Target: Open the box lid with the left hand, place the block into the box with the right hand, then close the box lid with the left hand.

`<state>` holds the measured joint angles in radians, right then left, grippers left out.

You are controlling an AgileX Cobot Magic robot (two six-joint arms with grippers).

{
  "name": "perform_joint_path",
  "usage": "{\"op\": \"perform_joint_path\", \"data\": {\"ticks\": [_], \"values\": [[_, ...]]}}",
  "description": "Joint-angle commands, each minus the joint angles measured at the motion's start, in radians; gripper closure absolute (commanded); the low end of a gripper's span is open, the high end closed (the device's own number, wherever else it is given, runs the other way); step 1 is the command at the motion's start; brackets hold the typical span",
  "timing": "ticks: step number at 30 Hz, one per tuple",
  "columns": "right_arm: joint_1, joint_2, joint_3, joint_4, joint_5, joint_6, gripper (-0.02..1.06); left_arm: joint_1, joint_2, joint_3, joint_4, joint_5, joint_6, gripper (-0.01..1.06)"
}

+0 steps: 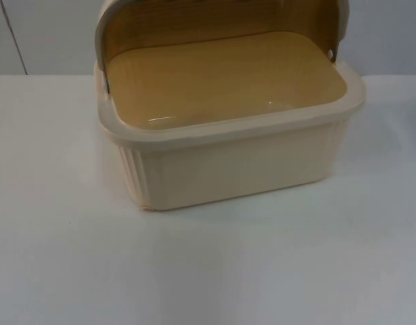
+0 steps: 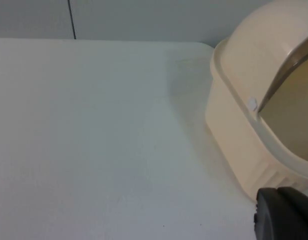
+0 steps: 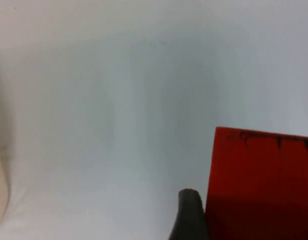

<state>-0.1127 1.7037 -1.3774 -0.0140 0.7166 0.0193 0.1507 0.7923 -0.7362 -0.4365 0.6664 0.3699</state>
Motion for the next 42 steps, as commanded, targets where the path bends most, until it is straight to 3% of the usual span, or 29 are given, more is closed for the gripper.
{"op": "perform_joint_path", "data": {"ticks": [1, 5, 8, 11, 15, 21, 24, 25, 29, 33, 42], "values": [[-0.002, -0.103, 0.045, 0.002, 0.057, -0.028, 1.05, 0.003, -0.004, 0.004, 0.006, -0.015, 0.001, 1.05], [-0.002, -0.237, 0.139, 0.042, 0.091, -0.049, 1.05, 0.003, -0.004, 0.004, 0.006, -0.015, 0.001, 1.05], [-0.002, -0.361, 0.248, 0.142, 0.120, -0.128, 1.05, 0.003, -0.004, 0.004, 0.006, -0.013, 0.001, 1.05], [-0.002, -0.413, 0.296, 0.185, 0.137, -0.182, 1.05, 0.003, -0.004, 0.004, 0.006, -0.006, 0.001, 1.05], [0.040, -0.448, 0.348, 0.174, 0.143, -0.192, 1.05, 0.003, -0.004, 0.004, 0.010, -0.007, 0.001, 1.05], [0.236, -0.450, 0.400, 0.170, 0.089, -0.192, 1.05, 0.003, -0.004, 0.004, 0.015, 0.004, 0.001, 1.05], [0.405, -0.450, 0.403, 0.170, -0.008, -0.172, 1.05, 0.003, -0.004, 0.004, 0.022, 0.004, 0.001, 1.05], [0.405, -0.450, 0.403, 0.170, -0.008, -0.172, 1.05, 0.003, -0.004, 0.004, 0.022, 0.004, 0.001, 1.05], [0.555, -0.450, 0.403, 0.119, -0.133, -0.093, 1.05, 0.003, -0.004, 0.004, 0.022, 0.004, 0.001, 1.05], [0.622, -0.425, 0.403, 0.065, -0.168, -0.026, 1.05, 0.003, -0.004, 0.004, 0.021, 0.002, 0.001, 1.05], [0.683, -0.265, 0.381, 0.052, -0.210, -0.007, 1.05, 0.003, -0.004, 0.004, 0.021, 0.002, 0.001, 1.05]]}}
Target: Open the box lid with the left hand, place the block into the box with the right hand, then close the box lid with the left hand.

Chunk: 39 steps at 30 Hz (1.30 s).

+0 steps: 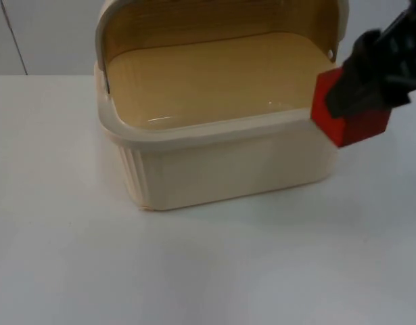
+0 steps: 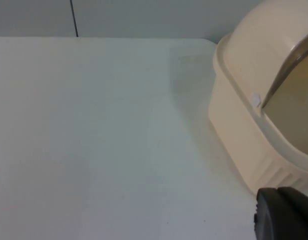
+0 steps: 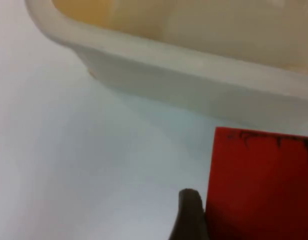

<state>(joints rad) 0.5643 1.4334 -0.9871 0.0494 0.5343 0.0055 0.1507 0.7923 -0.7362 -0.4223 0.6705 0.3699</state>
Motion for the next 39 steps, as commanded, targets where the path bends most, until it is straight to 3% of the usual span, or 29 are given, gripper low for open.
{"op": "perform_joint_path", "data": {"ticks": [1, 15, 22, 33, 37, 39], "values": [[0.007, 0.029, -0.021, -0.014, -0.032, 0.010, 1.05, 0.003, -0.004, 0.004, 0.007, -0.002, 0.001, 1.05], [0.007, 0.270, -0.243, -0.049, -0.082, 0.010, 1.05, 0.003, -0.004, 0.004, 0.009, -0.002, 0.001, 1.05], [0.007, 0.378, -0.340, -0.049, -0.187, 0.010, 1.05, 0.003, -0.004, 0.004, 0.009, -0.002, 0.001, 1.05], [0.005, 0.466, -0.347, -0.049, -0.357, 0.010, 1.02, 0.003, -0.004, 0.004, 0.009, -0.002, 0.001, 1.05], [0.005, 0.496, -0.347, -0.049, -0.392, 0.010, 0.92, 0.003, -0.004, 0.004, 0.014, -0.002, 0.001, 1.05], [0.005, 0.510, -0.347, -0.049, -0.414, 0.010, 0.71, 0.003, -0.004, 0.004, 0.014, -0.002, 0.001, 1.05]]}}
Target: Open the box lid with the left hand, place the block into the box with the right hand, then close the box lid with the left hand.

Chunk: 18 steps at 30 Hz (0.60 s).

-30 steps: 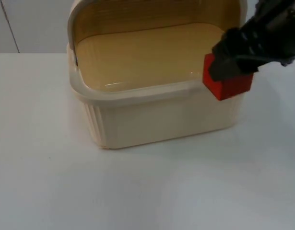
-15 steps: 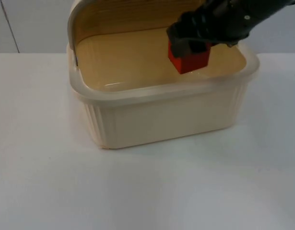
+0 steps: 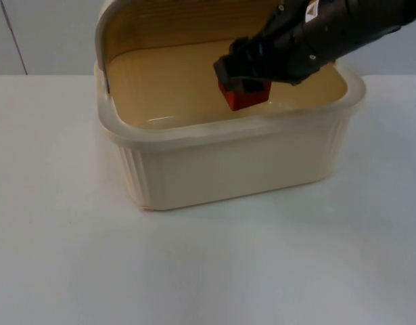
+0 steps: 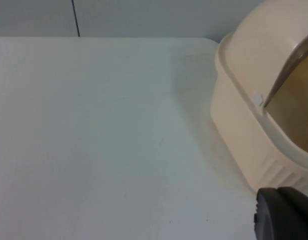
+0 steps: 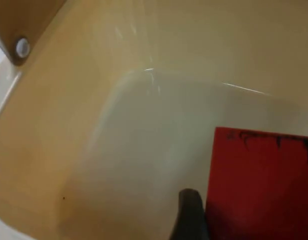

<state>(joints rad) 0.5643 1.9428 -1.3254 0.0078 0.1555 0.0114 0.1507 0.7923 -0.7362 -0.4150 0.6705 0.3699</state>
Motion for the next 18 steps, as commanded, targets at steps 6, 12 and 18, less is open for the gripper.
{"op": "perform_joint_path", "data": {"ticks": [6, 12, 18], "values": [[0.005, -0.004, -0.009, -0.008, -0.071, 0.004, 0.33, 0.003, -0.004, 0.004, 0.009, -0.002, 0.001, 1.05], [0.005, -0.038, -0.009, -0.008, -0.062, -0.001, 0.31, 0.003, -0.004, 0.004, 0.009, -0.002, 0.001, 1.05], [0.005, -0.176, -0.009, -0.008, 0.182, -0.001, 0.31, 0.003, -0.004, 0.004, 0.009, -0.004, 0.001, 1.05]]}}
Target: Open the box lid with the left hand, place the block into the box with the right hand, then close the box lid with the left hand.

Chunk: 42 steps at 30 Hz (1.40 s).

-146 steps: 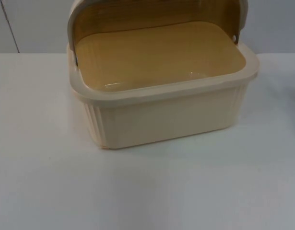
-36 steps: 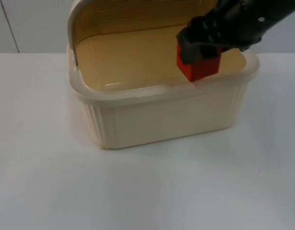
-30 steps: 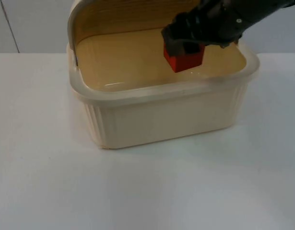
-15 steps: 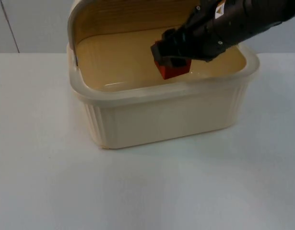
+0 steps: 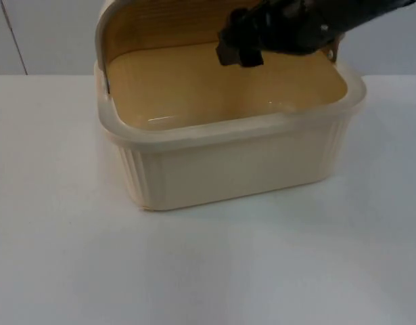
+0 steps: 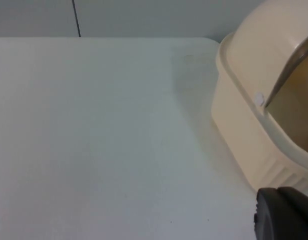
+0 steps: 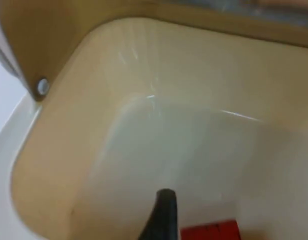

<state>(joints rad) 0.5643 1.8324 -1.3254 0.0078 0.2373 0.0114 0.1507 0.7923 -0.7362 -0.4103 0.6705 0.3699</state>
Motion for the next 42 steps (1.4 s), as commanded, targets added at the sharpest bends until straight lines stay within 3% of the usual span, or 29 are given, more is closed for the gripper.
{"op": "perform_joint_path", "data": {"ticks": [1, 2, 5, 15, 25, 33, 40, 42], "values": [[0.005, -0.097, -0.009, -0.008, 0.154, -0.001, 0.31, 0.003, -0.004, 0.004, 0.004, -0.004, 0.001, 1.05], [0.005, -0.097, -0.009, -0.008, 0.154, -0.001, 0.31, 0.003, -0.004, 0.004, 0.004, -0.004, 0.001, 1.05], [0.005, -0.186, -0.005, -0.008, 0.287, -0.001, 0.31, 0.003, -0.004, 0.004, 0.004, -0.004, 0.001, 1.05], [0.005, -0.485, 0.199, -0.008, 0.438, -0.001, 0.31, 0.003, -0.004, 0.004, 0.004, -0.004, 0.001, 1.05], [0.005, -0.650, 0.341, -0.008, 0.491, -0.001, 0.31, 0.003, -0.004, 0.004, 0.004, -0.004, 0.001, 1.05], [-0.004, -0.650, 0.343, -0.008, 0.506, -0.001, 0.31, 0.003, -0.004, 0.004, 0.004, -0.004, 0.001, 1.05], [-0.171, -0.650, 0.343, -0.008, 0.574, 0.001, 0.31, 0.003, -0.004, 0.004, 0.000, -0.004, 0.001, 1.05], [-0.273, -0.650, 0.343, -0.008, 0.608, -0.011, 0.31, 0.001, -0.004, 0.004, 0.000, -0.004, 0.001, 1.05]]}}
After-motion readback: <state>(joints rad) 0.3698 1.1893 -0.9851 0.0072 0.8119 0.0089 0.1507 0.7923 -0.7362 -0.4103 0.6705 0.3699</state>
